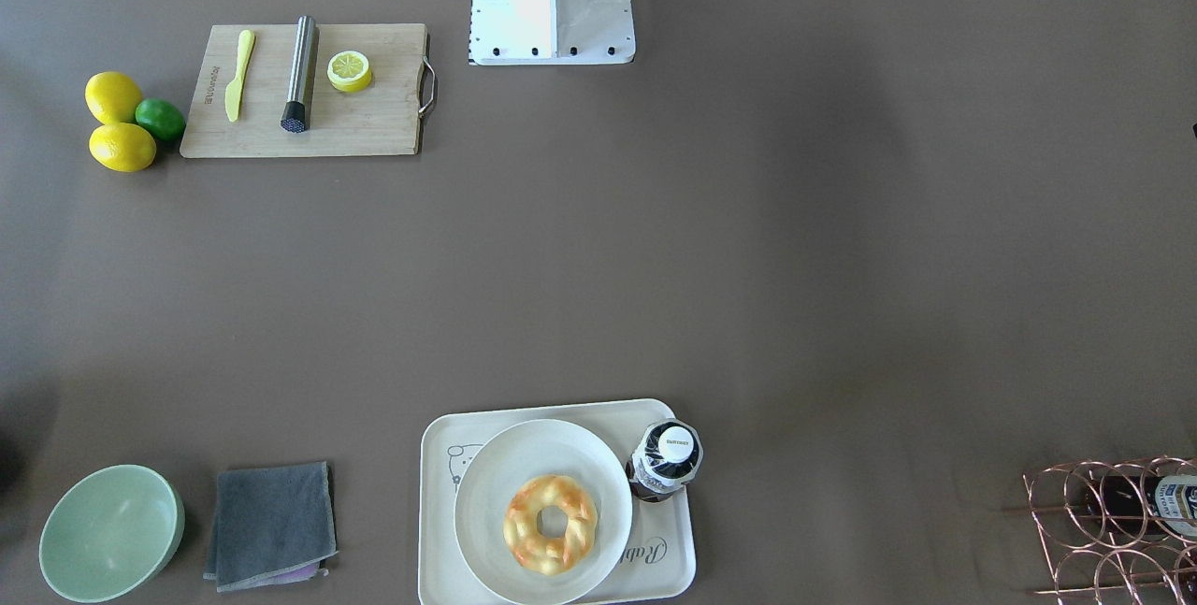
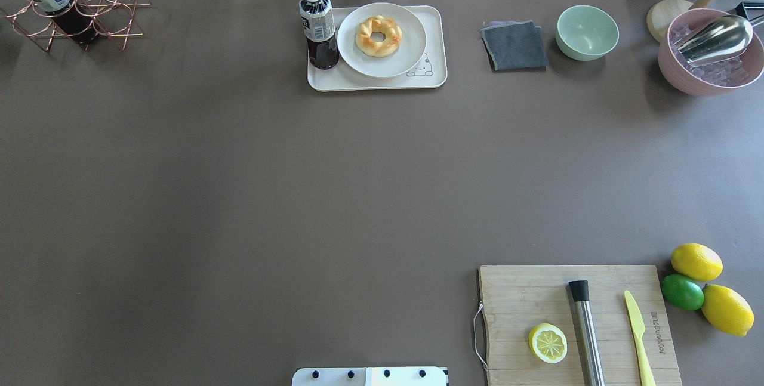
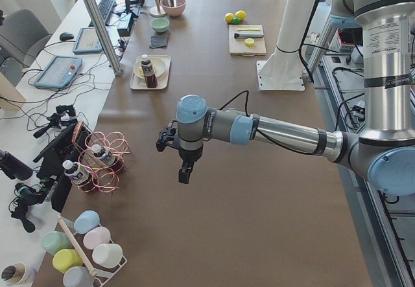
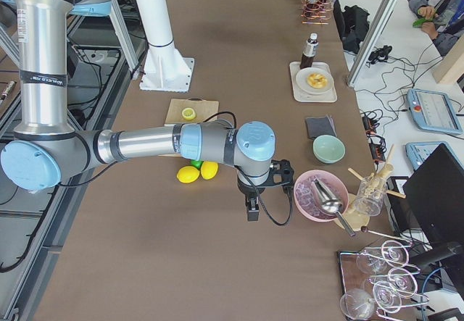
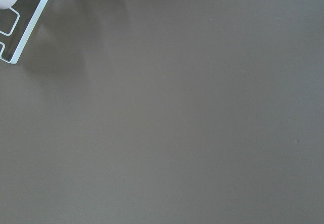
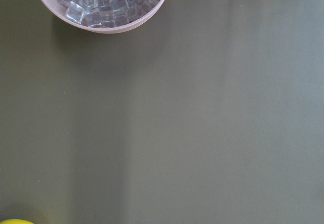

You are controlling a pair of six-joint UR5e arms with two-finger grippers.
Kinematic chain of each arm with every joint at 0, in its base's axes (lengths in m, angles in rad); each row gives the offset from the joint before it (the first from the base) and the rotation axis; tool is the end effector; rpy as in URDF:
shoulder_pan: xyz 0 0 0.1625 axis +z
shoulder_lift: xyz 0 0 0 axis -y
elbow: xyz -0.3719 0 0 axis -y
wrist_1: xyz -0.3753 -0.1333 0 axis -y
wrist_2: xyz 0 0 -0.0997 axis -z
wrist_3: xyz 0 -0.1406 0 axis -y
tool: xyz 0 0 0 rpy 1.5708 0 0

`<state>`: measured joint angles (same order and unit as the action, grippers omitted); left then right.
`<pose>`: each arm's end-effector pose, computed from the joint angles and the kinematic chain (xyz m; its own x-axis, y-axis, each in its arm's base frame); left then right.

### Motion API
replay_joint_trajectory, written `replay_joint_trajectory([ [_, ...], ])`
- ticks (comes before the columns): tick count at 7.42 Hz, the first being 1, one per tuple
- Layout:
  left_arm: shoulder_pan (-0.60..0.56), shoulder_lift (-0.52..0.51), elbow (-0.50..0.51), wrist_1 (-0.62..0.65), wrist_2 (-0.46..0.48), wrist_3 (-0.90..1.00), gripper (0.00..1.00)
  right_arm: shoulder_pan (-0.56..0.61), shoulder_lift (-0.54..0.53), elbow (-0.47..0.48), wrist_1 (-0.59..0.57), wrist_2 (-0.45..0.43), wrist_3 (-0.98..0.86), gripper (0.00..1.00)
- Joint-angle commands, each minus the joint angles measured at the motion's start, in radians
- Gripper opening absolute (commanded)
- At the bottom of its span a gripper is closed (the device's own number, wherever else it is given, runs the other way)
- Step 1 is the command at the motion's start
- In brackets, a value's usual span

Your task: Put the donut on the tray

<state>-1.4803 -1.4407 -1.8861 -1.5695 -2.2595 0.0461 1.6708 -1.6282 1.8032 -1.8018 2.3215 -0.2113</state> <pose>-0.0041 -0.4407 0.5506 0.7535 0.2304 -0.6157 -0.1237 0.9695 0.2115 0.0813 -0.4361 0.5767 0.7286 -0.0998 0.6777 0.0543 0.9946 0.0881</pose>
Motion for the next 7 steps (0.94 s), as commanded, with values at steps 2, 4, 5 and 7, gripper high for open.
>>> replay_joint_trajectory([
  [2, 0.0, 0.002, 0.085, -0.117, 0.0, -0.002, 0.98, -0.005, 0.018, 0.001, -0.004, -0.005, -0.003, 1.0],
  [4, 0.0, 0.003, 0.096, -0.141, 0.0, -0.006, 0.98, -0.008, 0.025, 0.001, -0.004, -0.005, -0.002, 1.0],
  [5, 0.0, 0.003, 0.091, -0.141, 0.0, -0.006, 0.98, -0.008, 0.028, -0.001, -0.005, -0.005, -0.002, 1.0],
  [7, -0.003, 0.003, 0.078, -0.149, 0.003, 0.003, 0.98, -0.008, 0.028, -0.001, -0.005, -0.005, -0.002, 1.0],
])
